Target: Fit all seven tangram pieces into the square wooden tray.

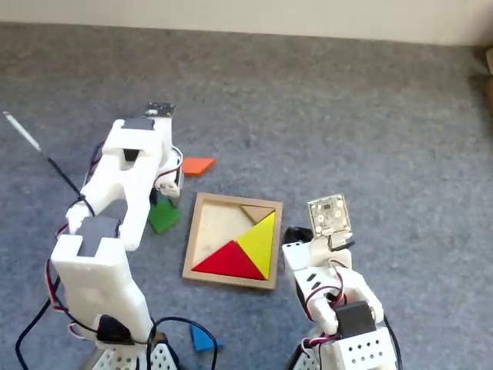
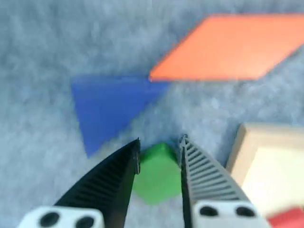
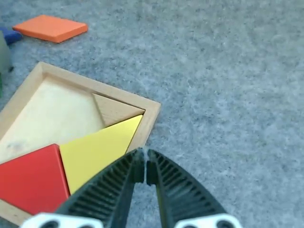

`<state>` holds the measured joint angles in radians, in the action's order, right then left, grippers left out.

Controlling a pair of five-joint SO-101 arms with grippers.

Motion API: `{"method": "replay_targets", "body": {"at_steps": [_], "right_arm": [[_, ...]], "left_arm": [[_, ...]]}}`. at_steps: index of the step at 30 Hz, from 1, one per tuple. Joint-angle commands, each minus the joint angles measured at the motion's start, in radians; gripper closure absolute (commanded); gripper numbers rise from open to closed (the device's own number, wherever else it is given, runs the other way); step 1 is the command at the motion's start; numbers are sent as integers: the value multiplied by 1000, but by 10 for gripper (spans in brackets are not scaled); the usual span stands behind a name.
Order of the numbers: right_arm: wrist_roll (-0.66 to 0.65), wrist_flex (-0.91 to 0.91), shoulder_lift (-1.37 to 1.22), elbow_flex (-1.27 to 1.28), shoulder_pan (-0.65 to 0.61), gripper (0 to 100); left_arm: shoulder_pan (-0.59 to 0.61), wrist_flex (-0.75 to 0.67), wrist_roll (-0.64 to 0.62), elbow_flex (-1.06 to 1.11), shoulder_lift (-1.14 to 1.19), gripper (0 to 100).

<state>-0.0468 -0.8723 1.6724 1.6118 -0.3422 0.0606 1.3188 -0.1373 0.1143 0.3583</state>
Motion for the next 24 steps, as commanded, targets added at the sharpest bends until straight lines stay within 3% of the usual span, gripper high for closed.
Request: {"method": "replay_targets", "body": {"at_steps": [1, 4, 11, 19, 24], "right_arm": [[3, 25, 13, -13, 16, 974], [3, 25, 13, -13, 16, 974], [3, 25, 13, -13, 16, 974], [3, 25, 13, -13, 16, 974], [3, 25, 13, -13, 16, 974]], "left_arm": [[2, 107, -3, -45, -137, 768], [2, 183, -11, -36, -208, 715], [38, 247, -77, 42, -242, 716], [105, -98, -186, 314, -242, 719], [97, -199, -226, 390, -240, 720]]}}
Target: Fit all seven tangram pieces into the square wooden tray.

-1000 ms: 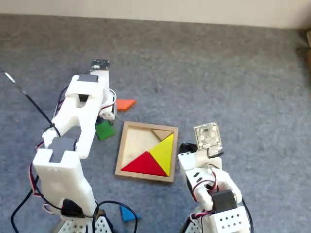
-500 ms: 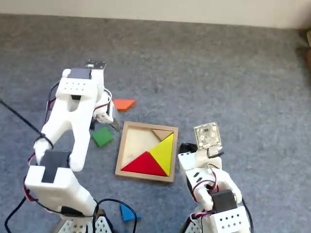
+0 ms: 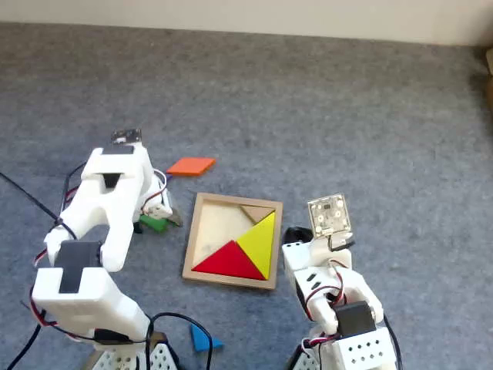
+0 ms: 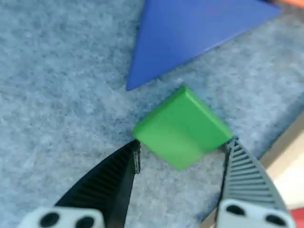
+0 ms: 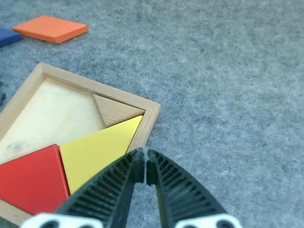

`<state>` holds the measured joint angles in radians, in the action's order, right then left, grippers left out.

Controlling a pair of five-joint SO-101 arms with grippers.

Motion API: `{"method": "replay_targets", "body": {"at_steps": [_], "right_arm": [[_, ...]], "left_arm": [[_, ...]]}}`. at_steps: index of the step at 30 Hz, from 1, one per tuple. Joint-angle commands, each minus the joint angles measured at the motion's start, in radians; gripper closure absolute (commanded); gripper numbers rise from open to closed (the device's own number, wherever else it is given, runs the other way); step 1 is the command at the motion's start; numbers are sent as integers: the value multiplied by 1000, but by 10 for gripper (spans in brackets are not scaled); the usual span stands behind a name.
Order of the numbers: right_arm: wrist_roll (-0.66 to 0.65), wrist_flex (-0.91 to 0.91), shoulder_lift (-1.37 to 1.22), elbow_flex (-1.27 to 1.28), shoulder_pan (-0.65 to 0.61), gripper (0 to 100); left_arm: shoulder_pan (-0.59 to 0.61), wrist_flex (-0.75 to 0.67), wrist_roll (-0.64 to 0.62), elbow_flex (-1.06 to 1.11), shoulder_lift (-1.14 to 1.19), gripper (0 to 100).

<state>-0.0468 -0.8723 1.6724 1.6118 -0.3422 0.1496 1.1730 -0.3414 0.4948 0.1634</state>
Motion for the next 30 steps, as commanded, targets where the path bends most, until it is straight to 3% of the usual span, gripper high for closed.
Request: {"method": "replay_targets", "body": {"at_steps": [1, 9, 16, 24, 30], "right_arm": [[3, 25, 13, -13, 16, 974], [3, 25, 13, -13, 16, 974], [3, 25, 13, -12, 16, 974], [3, 25, 13, -12, 16, 974], [3, 25, 13, -12, 16, 974]], "left_arm": [[8, -60, -21, 13, -45, 720], [8, -71, -12, 8, -58, 767], [15, 100, 193, -134, -53, 710], [8, 117, 519, -217, -45, 712], [15, 61, 562, -219, 1, 713]]}}
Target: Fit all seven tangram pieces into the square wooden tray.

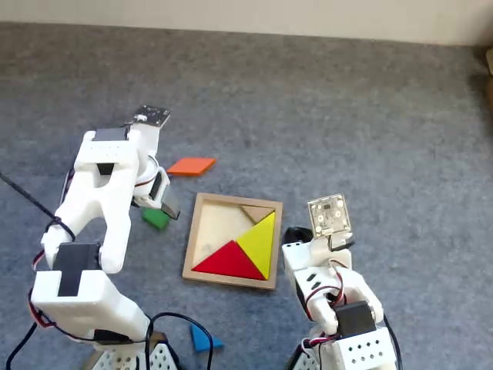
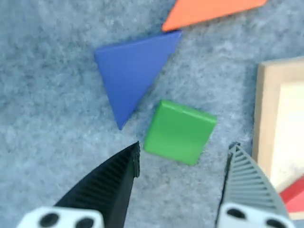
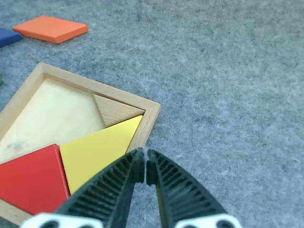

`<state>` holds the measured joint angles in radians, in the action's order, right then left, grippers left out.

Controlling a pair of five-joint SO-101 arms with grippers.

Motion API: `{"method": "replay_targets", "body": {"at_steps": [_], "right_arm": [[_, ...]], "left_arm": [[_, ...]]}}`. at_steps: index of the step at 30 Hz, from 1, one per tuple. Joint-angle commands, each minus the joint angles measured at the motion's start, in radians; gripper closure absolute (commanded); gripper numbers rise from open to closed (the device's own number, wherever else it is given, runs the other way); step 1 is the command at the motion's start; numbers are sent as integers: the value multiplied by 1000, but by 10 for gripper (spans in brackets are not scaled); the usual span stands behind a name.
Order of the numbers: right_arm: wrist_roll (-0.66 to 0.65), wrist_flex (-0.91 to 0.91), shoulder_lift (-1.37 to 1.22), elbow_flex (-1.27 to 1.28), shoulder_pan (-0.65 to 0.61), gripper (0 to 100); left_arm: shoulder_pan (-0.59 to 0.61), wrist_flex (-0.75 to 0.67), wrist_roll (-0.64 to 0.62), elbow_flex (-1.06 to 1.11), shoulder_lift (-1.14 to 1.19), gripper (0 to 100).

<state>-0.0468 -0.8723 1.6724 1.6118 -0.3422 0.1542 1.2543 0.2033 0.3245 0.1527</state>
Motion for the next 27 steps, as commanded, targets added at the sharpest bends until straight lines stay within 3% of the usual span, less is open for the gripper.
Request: {"method": "replay_targets", "body": {"at_steps": [1, 5, 8, 14, 20, 27], "right_arm": [[3, 25, 13, -12, 16, 974], [3, 25, 13, -12, 16, 974], [3, 25, 13, -12, 16, 974], [3, 25, 13, -13, 19, 974], [3, 27, 13, -21, 140, 974], [5, 27, 13, -21, 148, 974]], "left_arm": [[8, -28, 18, -53, 41, 713], [4, -41, 18, -139, 183, 713], [5, 26, 18, -248, 271, 716], [-19, 124, 18, -371, 380, 842], [-51, 180, 18, -400, 360, 896], [-163, 282, 15, -394, 209, 897]]}}
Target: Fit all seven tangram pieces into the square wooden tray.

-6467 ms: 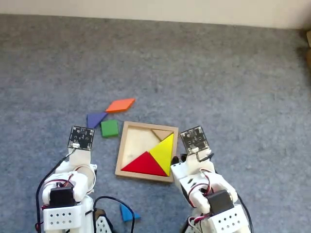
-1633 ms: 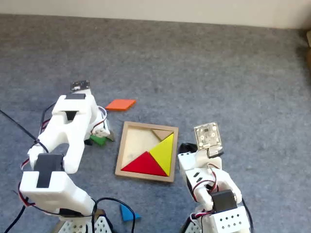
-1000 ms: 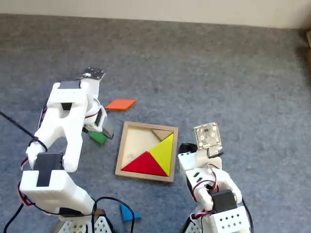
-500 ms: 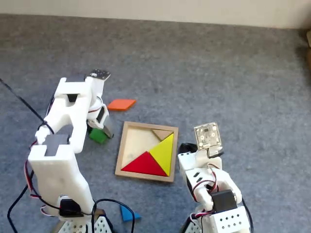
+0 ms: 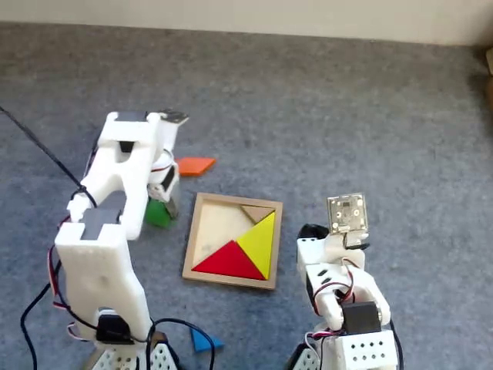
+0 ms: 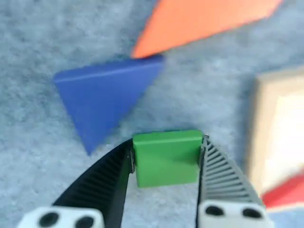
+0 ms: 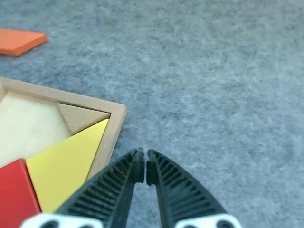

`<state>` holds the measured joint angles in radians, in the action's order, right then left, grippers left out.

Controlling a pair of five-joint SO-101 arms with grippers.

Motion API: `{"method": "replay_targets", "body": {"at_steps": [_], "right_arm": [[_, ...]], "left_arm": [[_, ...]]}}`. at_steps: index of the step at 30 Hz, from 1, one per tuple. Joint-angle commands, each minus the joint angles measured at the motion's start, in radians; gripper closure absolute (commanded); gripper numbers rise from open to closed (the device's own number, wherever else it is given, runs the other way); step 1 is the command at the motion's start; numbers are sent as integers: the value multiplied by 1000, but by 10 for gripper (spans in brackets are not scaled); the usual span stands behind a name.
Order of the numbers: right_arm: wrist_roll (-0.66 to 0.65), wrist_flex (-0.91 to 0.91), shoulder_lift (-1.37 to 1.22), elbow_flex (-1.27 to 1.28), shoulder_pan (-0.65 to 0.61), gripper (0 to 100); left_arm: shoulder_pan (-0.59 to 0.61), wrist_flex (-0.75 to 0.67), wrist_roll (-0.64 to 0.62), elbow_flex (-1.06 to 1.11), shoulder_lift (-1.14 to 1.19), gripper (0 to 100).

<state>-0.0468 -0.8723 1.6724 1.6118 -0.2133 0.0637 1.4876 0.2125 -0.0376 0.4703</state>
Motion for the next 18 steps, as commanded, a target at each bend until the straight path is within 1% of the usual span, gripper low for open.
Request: {"method": "replay_targets", "body": {"at_steps": [1, 5, 13, 15, 18], "right_arm": [[5, 27, 13, -21, 19, 974], [5, 27, 13, -22, 19, 974], [5, 27, 13, -22, 22, 974], [5, 27, 13, -22, 50, 974], [9, 27, 13, -22, 85, 974]], "left_arm": [[-93, 60, 6, -31, -125, 896], [-191, 77, 5, -31, -166, 896], [-369, 66, 3, -41, -143, 896], [-404, 61, 3, -42, -134, 896], [-433, 12, 3, -42, -113, 895]]}}
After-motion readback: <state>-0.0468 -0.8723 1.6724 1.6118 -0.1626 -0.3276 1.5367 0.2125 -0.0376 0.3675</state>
